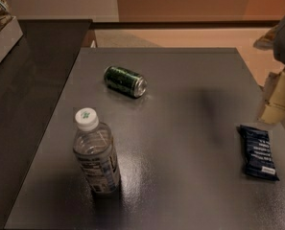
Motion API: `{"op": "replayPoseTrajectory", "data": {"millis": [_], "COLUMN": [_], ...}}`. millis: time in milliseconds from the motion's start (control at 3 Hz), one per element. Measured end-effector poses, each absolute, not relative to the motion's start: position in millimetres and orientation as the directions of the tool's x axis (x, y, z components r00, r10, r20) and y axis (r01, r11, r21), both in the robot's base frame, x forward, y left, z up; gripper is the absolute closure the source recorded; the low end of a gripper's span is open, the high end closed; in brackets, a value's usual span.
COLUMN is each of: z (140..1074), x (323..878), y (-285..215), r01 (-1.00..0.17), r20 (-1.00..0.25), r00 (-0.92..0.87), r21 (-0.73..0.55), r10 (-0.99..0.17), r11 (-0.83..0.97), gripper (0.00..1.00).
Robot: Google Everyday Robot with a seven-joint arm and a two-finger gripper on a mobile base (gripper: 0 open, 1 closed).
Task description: Place green can upright
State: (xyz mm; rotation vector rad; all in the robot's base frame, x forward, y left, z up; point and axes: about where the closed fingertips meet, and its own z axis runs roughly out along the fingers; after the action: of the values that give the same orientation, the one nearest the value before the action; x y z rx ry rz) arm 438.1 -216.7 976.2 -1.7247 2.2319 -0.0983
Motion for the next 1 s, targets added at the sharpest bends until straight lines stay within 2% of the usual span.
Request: {"op": "replayPoseTrajectory", "data": {"millis": [667,1000], "z": [976,974], "x": [442,453], "y": [-210,-179], "r01": [-0.935,-0.944], "r20": [-0.207,-0.224], "r00": [-0.21,-0.177], "r21": [-0.244,-0.238], "r10": [-0.955,-0.958], "r11": [0.258,0.23], "gripper": [0.0,0.0]}}
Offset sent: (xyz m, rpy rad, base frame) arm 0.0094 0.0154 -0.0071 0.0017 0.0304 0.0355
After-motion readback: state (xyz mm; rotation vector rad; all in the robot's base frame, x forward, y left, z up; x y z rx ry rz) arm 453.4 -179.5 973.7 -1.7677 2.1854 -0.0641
